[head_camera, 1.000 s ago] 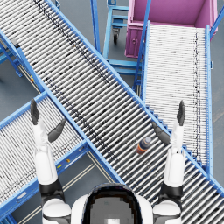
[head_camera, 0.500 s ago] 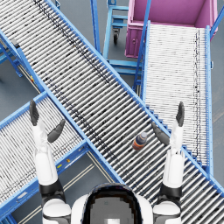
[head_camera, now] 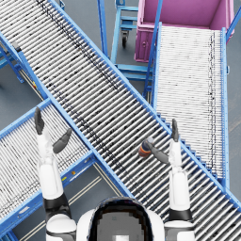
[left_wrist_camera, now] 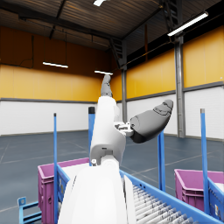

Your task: Pick up the oil and place it on the left assembly line, put the cola on the right, and keep Sprite still

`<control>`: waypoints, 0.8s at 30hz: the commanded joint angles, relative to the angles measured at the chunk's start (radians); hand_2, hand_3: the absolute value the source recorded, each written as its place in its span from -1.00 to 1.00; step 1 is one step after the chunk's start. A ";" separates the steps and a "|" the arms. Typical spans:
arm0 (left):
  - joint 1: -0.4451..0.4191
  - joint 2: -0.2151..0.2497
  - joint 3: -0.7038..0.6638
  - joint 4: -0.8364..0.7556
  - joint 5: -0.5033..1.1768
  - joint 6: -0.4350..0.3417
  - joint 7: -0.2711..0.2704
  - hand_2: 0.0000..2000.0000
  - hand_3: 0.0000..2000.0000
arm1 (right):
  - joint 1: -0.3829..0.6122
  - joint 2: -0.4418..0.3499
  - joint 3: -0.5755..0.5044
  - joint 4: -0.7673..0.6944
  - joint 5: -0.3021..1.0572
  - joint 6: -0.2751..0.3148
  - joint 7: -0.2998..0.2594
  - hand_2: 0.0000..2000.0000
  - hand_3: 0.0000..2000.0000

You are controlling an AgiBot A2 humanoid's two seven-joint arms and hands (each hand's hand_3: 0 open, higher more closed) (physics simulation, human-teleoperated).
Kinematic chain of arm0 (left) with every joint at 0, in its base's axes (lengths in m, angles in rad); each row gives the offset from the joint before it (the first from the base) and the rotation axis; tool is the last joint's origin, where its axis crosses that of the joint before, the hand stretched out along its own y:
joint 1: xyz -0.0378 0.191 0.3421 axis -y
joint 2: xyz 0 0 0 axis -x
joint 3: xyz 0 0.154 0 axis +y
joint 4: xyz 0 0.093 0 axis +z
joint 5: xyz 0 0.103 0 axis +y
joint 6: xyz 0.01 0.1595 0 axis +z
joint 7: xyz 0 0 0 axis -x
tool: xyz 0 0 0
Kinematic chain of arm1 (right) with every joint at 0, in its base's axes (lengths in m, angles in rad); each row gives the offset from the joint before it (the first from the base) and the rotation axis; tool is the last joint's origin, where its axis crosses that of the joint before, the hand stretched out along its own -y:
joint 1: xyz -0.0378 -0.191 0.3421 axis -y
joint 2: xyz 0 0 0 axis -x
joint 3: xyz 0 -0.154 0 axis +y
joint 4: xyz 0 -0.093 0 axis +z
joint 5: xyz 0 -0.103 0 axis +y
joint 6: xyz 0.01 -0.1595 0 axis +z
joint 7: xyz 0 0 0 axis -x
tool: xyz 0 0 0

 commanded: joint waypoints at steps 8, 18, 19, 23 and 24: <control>-0.009 0.008 0.029 0.012 0.000 0.000 0.000 -1.00 -1.00 | 0.045 -0.032 0.169 -0.253 0.000 0.000 0.000 -1.00 -1.00; 0.006 0.014 0.025 0.038 0.000 0.000 0.000 -1.00 -1.00 | 0.142 -0.085 0.262 -0.549 0.000 0.000 0.000 -1.00 -1.00; 0.004 0.015 0.021 0.040 0.000 0.000 0.000 -1.00 -1.00 | 0.151 -0.091 0.269 -0.575 0.000 0.000 0.000 -1.00 -1.00; 0.011 0.016 0.007 0.049 0.000 0.000 0.000 -1.00 -1.00 | 0.202 -0.117 0.275 -0.695 0.000 0.000 0.000 -1.00 -1.00; -0.004 0.019 0.017 0.046 0.000 0.000 0.000 -1.00 -1.00 | 0.222 -0.125 0.271 -0.731 0.000 0.000 0.000 -1.00 -1.00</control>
